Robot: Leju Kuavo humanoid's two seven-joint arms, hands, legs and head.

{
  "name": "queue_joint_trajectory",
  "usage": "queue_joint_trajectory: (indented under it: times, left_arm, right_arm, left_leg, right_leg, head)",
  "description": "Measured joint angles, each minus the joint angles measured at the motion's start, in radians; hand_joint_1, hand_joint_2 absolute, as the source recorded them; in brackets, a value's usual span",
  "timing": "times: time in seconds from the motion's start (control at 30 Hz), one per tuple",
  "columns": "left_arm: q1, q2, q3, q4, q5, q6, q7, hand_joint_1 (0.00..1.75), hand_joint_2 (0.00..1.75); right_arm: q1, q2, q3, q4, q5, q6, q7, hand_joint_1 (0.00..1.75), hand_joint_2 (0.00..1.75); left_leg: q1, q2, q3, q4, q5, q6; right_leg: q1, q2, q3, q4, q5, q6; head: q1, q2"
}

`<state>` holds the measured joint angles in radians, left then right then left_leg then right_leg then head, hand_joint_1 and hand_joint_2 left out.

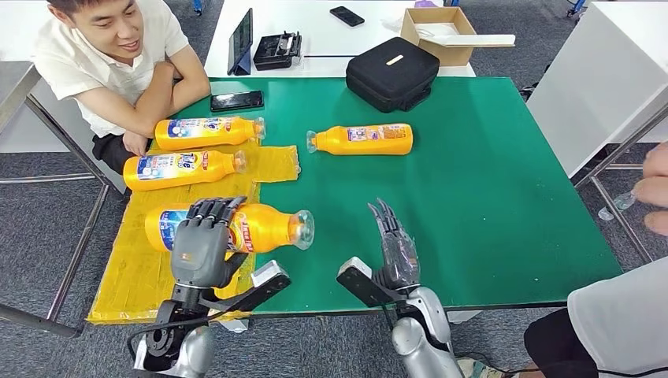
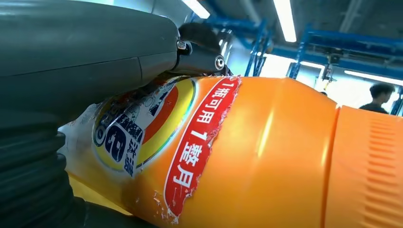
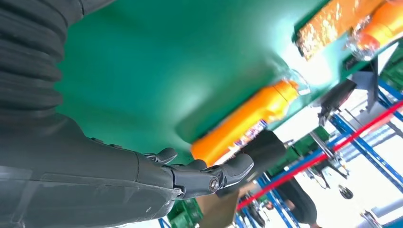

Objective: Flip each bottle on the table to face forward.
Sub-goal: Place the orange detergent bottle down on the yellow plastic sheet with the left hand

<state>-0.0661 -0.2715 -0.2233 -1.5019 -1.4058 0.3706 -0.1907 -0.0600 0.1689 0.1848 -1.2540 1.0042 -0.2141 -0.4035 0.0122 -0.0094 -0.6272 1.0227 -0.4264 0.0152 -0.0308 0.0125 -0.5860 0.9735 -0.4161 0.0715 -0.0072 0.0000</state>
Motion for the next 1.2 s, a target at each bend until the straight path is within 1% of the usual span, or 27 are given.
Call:
queue_joint_trajectory:
  times: [0.17,0.33,0.57,0.8,0.87,1.07,1.2]
  left_arm:
    - [-0.036,0.021,-0.024,0.080,-0.044,0.015,0.023,1.75,1.75]
    - [-0.076,0.040,-0.033,0.159,-0.123,0.017,0.088,1.75,1.75]
    - [-0.118,0.058,-0.023,0.282,-0.127,0.023,0.112,1.75,1.75]
    - [-0.198,0.087,0.018,0.497,-0.153,0.070,0.161,1.75,1.75]
    - [-0.214,0.095,0.025,0.541,-0.154,0.079,0.169,1.75,1.75]
    - [-0.254,0.108,0.033,0.629,-0.154,0.058,0.226,1.75,1.75]
    - [-0.280,0.109,0.034,0.666,-0.154,0.022,0.271,1.72,1.75]
  right_arm:
    - [-0.011,-0.015,0.013,0.004,0.003,-0.009,0.002,0.00,1.75]
    - [-0.012,-0.031,0.020,0.005,0.016,-0.016,0.011,0.00,1.75]
    - [-0.011,-0.047,0.021,0.005,0.017,-0.016,0.015,0.00,1.75]
    - [-0.024,-0.050,0.022,0.019,0.002,-0.016,0.003,0.00,1.75]
    - [-0.029,-0.051,0.022,0.025,-0.001,-0.016,0.001,0.00,1.75]
    - [-0.033,-0.052,0.022,0.040,-0.006,-0.015,-0.001,0.00,1.75]
    - [-0.033,-0.052,0.021,0.051,-0.007,-0.015,-0.002,0.00,1.75]
  left_leg:
    - [0.000,0.000,0.000,0.000,0.000,0.000]
    - [0.000,-0.001,0.000,0.000,0.000,0.000]
    - [0.000,0.000,-0.001,0.000,0.000,0.000]
    - [0.000,0.000,0.000,0.000,0.001,0.000]
    - [0.000,-0.001,-0.001,0.000,0.001,-0.001]
    - [0.000,-0.002,-0.001,0.000,0.001,-0.001]
    - [0.000,-0.002,0.000,0.000,0.001,-0.001]
  right_leg:
    - [0.000,0.000,0.000,0.000,0.000,0.000]
    - [0.000,0.000,0.000,0.000,0.000,0.000]
    - [0.000,0.000,0.000,0.000,0.000,0.000]
    - [0.000,0.000,0.000,0.001,0.000,0.000]
    - [0.000,0.000,0.000,0.001,0.000,0.000]
    - [0.000,-0.001,0.000,0.001,0.000,0.000]
    - [0.000,-0.001,0.001,0.000,0.000,0.000]
  head:
    - [0.000,0.000]
    - [0.000,0.000]
    - [0.000,0.000]
    - [0.000,0.000]
    - [0.000,0.000]
    - [0.000,0.000]
    - [0.000,0.000]
